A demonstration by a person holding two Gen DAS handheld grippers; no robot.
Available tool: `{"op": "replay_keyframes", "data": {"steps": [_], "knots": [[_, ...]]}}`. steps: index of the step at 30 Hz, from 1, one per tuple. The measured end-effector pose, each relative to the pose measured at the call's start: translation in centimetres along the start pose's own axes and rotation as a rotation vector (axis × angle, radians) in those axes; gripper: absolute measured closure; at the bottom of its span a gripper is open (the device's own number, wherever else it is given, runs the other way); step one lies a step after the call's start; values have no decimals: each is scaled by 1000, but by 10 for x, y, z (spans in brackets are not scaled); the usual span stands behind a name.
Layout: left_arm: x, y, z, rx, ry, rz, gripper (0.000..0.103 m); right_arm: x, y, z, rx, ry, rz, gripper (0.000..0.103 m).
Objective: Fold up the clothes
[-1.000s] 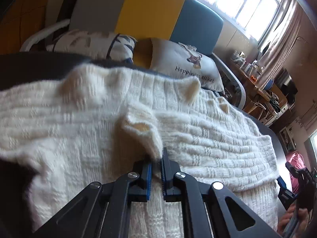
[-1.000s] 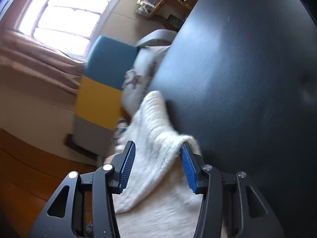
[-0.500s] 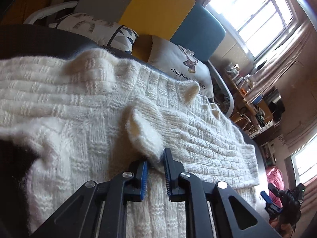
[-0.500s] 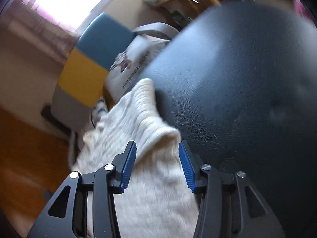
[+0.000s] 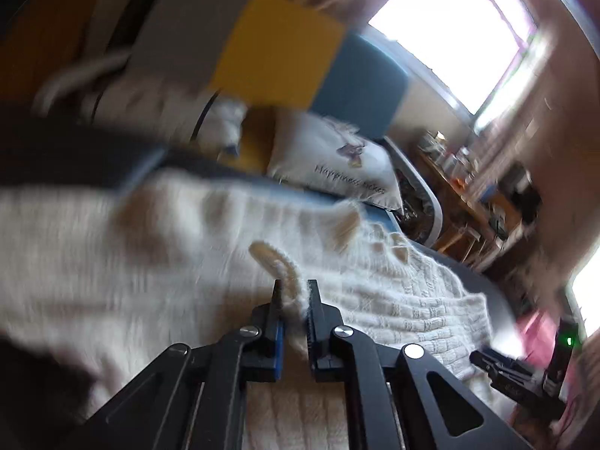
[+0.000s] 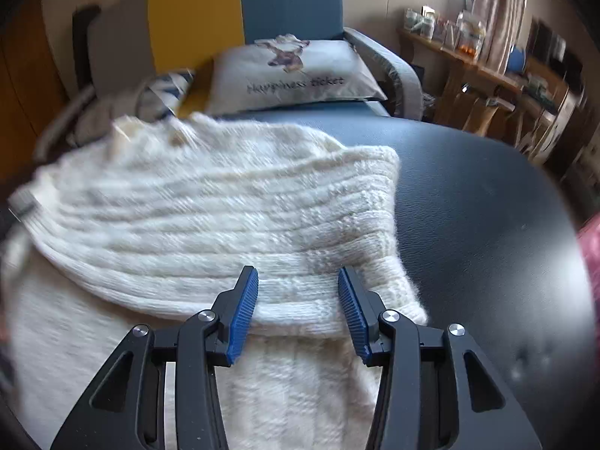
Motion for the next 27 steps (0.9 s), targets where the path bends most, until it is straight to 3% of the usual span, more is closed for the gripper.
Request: {"op": "replay_keyframes", "data": {"steps": [3,6,10,14,18,23,27], "knots": [[12,-11,18,88,51,-18,95,-1,-7,3,-34,-20,-10,55],[21,-25,13,89,22,-67,95,1,-7,1,-30,-15,-21,55],[27,-28,-4,97,-5,-87,84,-16,11,-16,-22,109,71,55],[45,-19,-27,35,-5,-141,84,-38,36,-34,-41,202,126,55],[42,-4,-43,-19,-26,-98,84,-39,54,-34,-45,192,77,55],[19,3,-18,52,-26,-9,84,-21,67,-4,43,267,36,55],[6,-13,13,141,40,82,84,-32,68,33,109,183,74,57]]}}
Point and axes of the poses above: each gripper's, at about its wrist camera, not at the fingertips, and z roughly the way its jaws point, x to its left, y to its top, the point moved 4 cm from there along z, roughly the way its jaws point, and after that the axes turned 11 degrees about z, right-handed, at the moved point
